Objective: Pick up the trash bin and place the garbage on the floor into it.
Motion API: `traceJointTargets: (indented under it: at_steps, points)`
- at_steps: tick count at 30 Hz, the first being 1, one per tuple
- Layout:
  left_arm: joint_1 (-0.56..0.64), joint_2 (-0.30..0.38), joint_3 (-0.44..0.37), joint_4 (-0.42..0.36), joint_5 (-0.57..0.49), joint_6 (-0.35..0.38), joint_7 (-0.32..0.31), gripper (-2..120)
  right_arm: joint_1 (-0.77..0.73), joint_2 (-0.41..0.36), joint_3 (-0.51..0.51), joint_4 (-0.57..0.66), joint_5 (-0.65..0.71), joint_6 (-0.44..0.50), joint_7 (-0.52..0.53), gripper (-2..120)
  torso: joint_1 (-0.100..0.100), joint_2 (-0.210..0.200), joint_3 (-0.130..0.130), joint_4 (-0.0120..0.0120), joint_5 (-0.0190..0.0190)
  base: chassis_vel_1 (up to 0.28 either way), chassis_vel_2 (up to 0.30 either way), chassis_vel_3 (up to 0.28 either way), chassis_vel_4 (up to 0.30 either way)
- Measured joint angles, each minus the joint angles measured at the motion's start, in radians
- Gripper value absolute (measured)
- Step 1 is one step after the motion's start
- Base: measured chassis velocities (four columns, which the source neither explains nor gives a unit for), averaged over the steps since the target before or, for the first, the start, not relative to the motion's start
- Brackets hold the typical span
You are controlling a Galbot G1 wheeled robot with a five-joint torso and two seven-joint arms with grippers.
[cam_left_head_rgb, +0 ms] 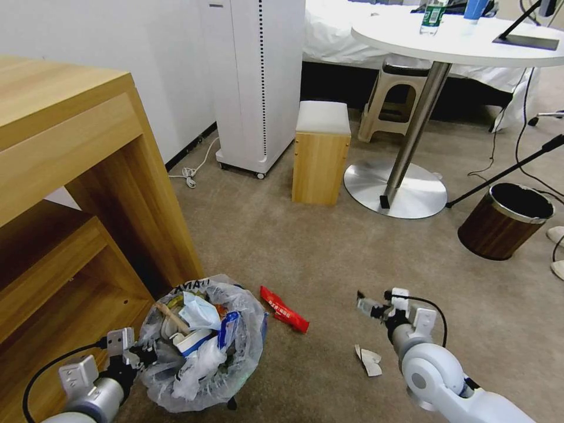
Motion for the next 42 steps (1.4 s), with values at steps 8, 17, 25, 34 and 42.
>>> traceJointTargets:
  at_steps: [8,17,25,34,42]
  points:
    - [0.005,-0.003,-0.002,0.001,0.006,-0.002,0.004,0,-0.008,-0.060,-0.041,0.026,-0.008,-0.039,-0.031,100,0.000,0.000,0.000,0.0000,-0.0001,0.000,0.000,0.000,0.000]
    - [0.016,0.000,-0.007,-0.009,0.009,-0.003,0.005,0,-0.021,-0.111,-0.016,0.022,-0.011,-0.101,-0.117,100,0.000,0.000,0.000,0.0001,-0.0001,0.000,0.000,0.000,0.000]
    - [0.023,-0.010,-0.006,-0.005,0.024,-0.009,0.012,0,0.054,-0.183,-0.143,-0.024,0.047,-0.250,-0.091,100,0.000,0.000,0.000,0.0003,-0.0001,0.000,0.000,0.000,0.000]
    - [0.023,-0.019,-0.004,0.004,0.036,-0.018,0.016,0,0.118,-0.196,-0.295,-0.090,0.045,-0.327,0.007,100,0.000,0.000,0.000,-0.0002,-0.0002,0.000,0.000,0.000,0.000]
    - [0.024,-0.032,-0.002,0.015,0.042,-0.022,0.018,0,0.232,-0.151,-0.434,-0.195,0.028,-0.331,-0.001,100,0.000,0.000,0.000,0.0002,-0.0002,0.000,0.000,0.000,0.000]
